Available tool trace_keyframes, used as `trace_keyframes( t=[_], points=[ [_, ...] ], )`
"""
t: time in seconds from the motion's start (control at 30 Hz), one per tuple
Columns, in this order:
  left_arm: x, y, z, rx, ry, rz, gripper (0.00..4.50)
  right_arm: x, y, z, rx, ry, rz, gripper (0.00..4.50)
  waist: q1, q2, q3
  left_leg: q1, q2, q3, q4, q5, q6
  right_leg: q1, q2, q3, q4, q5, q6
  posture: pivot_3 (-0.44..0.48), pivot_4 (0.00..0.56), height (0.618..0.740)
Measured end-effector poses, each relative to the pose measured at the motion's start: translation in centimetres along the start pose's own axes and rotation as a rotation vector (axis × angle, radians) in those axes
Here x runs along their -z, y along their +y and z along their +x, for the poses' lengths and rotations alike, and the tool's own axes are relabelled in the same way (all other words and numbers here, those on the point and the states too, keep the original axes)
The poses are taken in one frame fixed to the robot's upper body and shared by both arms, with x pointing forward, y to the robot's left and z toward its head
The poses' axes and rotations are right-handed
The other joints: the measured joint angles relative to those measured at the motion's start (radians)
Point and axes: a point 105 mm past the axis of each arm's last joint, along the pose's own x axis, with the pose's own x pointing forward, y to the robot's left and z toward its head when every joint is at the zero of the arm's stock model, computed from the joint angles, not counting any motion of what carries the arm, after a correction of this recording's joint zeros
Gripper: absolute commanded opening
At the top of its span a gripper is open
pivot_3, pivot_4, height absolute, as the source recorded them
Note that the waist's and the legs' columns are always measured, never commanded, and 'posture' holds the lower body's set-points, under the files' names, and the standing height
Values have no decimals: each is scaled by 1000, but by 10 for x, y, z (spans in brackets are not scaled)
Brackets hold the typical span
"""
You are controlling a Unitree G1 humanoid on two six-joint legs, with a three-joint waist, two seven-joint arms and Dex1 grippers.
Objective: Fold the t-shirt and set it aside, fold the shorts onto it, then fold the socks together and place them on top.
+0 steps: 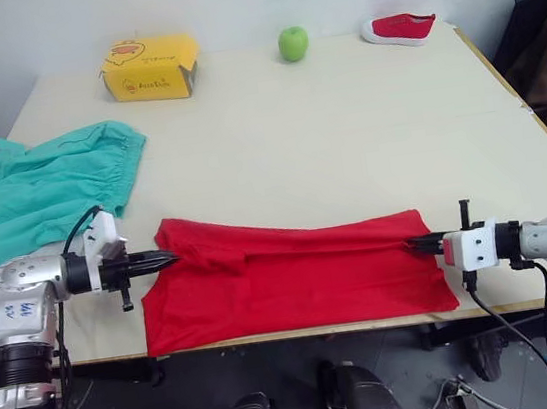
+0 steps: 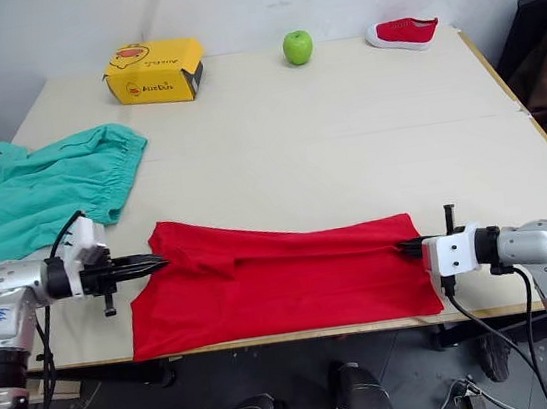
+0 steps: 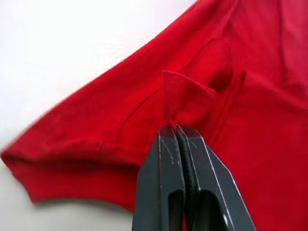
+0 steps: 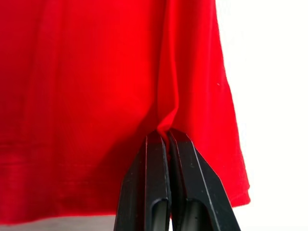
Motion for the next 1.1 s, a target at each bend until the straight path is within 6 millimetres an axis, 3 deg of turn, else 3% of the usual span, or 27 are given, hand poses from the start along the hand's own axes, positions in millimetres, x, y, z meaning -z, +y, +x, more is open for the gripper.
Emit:
trace_keyframes(
  t=[0.2, 0.47, 0.63, 0.77, 0.87, 1.1],
  points=[
    [-3, -13, 3, 54, -23, -132, 0, 1, 0, 2, 2, -8, 47, 38, -6, 0, 0, 0, 0, -1, 0, 0, 0, 1, 0, 0, 0, 0, 0, 0, 150, 740],
    [-23, -2, 1, 13, -127, -304, 0, 1, -1, 3, 11, -11, 109, 38, -9, 0, 0, 0, 0, -1, 0, 0, 0, 1, 0, 0, 1, 0, 0, 0, 150, 740],
    [-7, -11, -3, 34, -98, -393, 0, 0, -2, 4, 16, -10, 128, 38, -11, 0, 0, 0, 0, -1, 0, 0, -1, 0, 0, 0, 0, 0, -1, 0, 150, 740],
    [10, -21, 0, 47, -27, -339, 0, 0, -2, 4, 12, -9, 137, 38, -11, 0, 0, 0, 0, -1, 0, -1, -1, 0, 0, 0, -1, -1, -1, 0, 150, 740],
    [22, -23, 2, 37, 41, -247, 655, -1, -2, 4, 5, -20, 166, 683, -10, 0, 0, 1, 0, -1, 0, -1, -1, 0, 0, 0, -1, -1, -1, 0, 150, 740],
    [19, -23, -8, 32, 70, -218, 2775, -14, 2, -2, -83, -65, 328, 2999, -9, 0, 0, 0, 0, -1, 0, -1, -1, -1, -1, 0, -1, -1, -1, 0, 150, 740]
  ],
)
